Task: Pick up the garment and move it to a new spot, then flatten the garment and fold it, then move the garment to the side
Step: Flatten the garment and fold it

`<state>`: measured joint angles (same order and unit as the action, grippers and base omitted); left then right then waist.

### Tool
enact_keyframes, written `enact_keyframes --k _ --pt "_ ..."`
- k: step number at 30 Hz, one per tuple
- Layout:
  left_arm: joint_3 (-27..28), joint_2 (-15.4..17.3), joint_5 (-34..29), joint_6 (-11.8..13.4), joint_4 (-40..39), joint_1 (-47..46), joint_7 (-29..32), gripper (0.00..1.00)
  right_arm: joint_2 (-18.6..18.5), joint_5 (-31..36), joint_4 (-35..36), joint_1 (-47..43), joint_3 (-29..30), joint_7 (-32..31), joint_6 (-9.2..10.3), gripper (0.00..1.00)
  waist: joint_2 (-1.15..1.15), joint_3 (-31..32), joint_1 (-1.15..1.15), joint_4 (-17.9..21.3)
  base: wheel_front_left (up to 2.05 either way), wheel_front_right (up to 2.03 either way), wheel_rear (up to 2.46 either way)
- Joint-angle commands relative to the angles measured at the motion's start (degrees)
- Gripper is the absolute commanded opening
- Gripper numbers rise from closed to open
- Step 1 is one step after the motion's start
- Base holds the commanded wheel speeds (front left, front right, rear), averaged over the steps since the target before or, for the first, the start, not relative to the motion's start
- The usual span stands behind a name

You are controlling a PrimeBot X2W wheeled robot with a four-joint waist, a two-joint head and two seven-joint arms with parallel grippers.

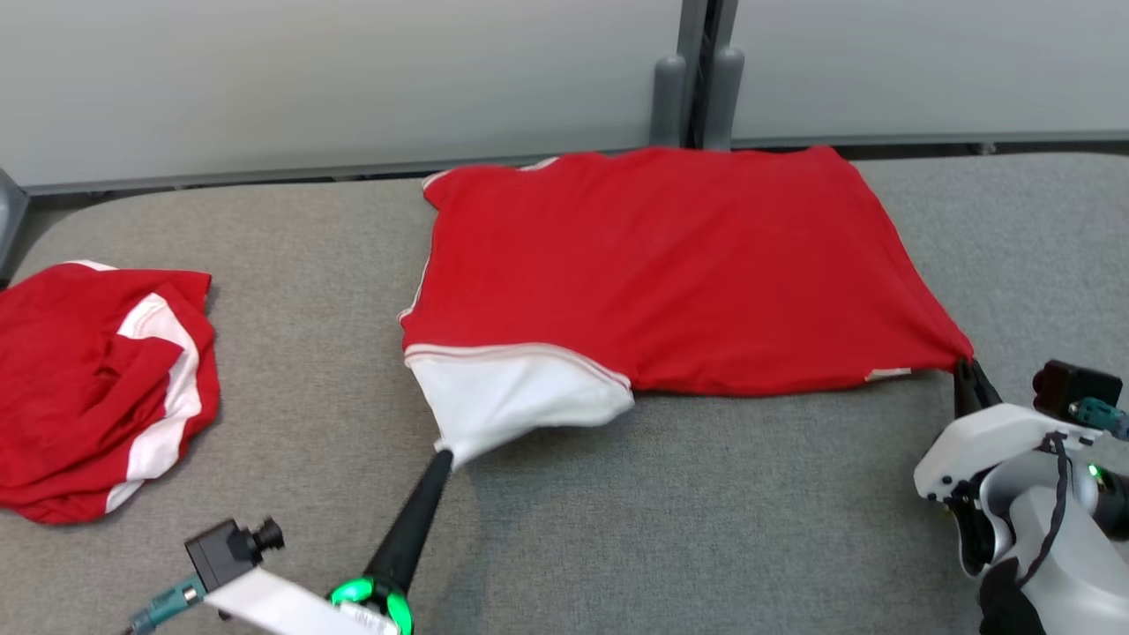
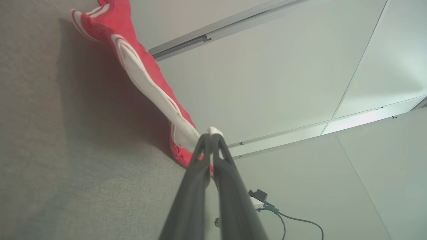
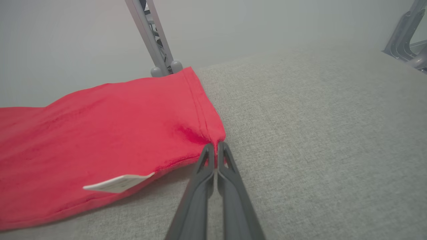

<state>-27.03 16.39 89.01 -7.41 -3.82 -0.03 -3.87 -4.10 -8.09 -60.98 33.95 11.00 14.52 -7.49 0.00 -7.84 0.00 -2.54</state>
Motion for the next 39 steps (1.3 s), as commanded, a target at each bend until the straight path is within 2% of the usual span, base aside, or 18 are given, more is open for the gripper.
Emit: enact_keyframes --k 1,8,12,15,18,22,26,30,36,39 --pt "-0.12 0.45 0.43 -0.05 -0.67 0.64 0.5 0.0 -0.78 0.68 0.54 -0.93 0.84 -0.48 0.0 0.0 0.0 1.53 0.0 -1.02 0.0 0.0 0.0" --pt "-1.68 4.53 3.05 -0.05 -1.92 7.19 4.81 0.0 0.71 4.08 4.43 -6.94 4.28 -9.59 0.0 0.0 0.0 3.52 0.0 -1.5 0.0 0.0 0.0" --pt "-2.53 6.16 5.2 -0.05 -2.86 9.61 7.71 0.0 1.0 4.1 10.07 -10.72 4.52 -16.24 -0.01 0.0 0.0 4.09 0.0 -1.28 0.0 0.0 0.0" --pt "-3.23 7.99 6.13 -0.05 -3.84 10.86 10.22 0.0 1.08 1.66 15.56 -13.99 2.57 -21.74 -0.01 0.0 0.0 3.94 0.0 -1.04 0.0 0.0 0.0" --pt "-3.58 9.51 6.28 0.3 -5.08 11.5 11.64 0.0 1.01 -0.63 23.54 -18.32 1.08 -27.99 -0.01 0.0 0.0 3.4 0.0 -0.92 0.0 0.0 0.0" --pt "-3.07 11.7 5.75 1.82 -7.26 12.74 12.14 0.0 1.0 -3.12 37.89 -25.64 0.37 -37.18 -0.01 0.0 0.0 2.66 0.0 -0.49 0.0 0.0 0.0" --pt "-0.98 13.36 6.03 2.55 -9.21 14.23 10.63 0.0 0.97 -3.42 53.04 -32.38 2.75 -44.52 -0.01 0.0 0.0 1.98 0.0 0.24 0.0 0.0 0.0" --pt "0.75 15.38 7.0 3.69 -11.13 16.66 10.01 0.0 1.02 -4.66 62.49 -37.1 4.88 -50.31 0.0 0.0 0.0 1.75 0.0 0.82 0.0 0.0 0.0" --pt "1.44 18.77 8.92 5.92 -14.31 20.61 11.53 0.0 1.0 -6.26 66.83 -40.98 5.58 -54.8 0.0 0.0 0.0 1.64 0.0 1.19 0.0 0.0 0.0" --pt "1.71 20.33 9.53 6.19 -17.34 21.92 12.48 0.0 0.98 -6.87 67.69 -42.25 5.44 -55.67 -0.01 0.0 0.0 1.48 0.0 1.22 0.0 0.0 0.0"
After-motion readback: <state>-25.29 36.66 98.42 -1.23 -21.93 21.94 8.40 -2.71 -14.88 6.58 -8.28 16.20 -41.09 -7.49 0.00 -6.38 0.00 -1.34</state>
